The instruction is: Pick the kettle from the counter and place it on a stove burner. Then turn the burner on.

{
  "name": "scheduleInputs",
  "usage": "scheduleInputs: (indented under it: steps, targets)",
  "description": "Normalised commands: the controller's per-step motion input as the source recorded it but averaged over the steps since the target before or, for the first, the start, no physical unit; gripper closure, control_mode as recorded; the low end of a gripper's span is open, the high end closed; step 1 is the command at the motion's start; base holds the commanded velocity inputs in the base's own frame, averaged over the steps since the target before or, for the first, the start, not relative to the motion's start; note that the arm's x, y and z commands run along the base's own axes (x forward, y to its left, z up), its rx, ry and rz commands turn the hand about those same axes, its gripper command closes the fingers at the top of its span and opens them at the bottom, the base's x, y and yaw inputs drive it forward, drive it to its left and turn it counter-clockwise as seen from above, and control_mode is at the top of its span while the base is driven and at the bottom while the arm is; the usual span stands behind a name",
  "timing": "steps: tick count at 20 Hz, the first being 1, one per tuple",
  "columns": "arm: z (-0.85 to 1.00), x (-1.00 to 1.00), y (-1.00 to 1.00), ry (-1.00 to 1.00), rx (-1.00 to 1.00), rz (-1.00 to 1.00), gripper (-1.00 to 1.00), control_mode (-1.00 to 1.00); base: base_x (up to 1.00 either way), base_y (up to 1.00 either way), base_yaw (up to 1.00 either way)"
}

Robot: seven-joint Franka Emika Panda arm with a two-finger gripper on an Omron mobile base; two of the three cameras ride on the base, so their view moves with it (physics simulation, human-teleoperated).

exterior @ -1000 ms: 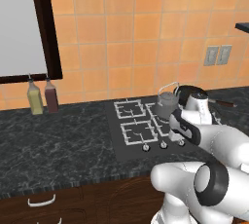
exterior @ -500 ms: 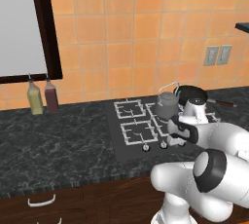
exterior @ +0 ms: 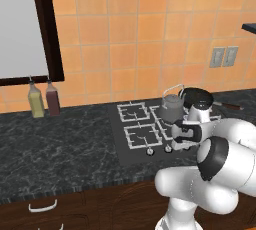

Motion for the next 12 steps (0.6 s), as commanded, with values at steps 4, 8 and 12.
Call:
scheduleInputs:
  steps: [4, 8, 12]
  targets:
    - [-0.13, 0.16, -0.02, 0.00, 0.00, 0.00, -1.00, -1.00, 0.00, 0.00, 0.00]
    - [-0.11, 0.19, 0.00, 0.00, 0.00, 0.00, -1.00, -1.00, 0.00, 0.00, 0.00]
    - [-0.11, 0.18, 0.00, 0.00, 0.00, 0.00, -1.00, -1.00, 0.00, 0.00, 0.00]
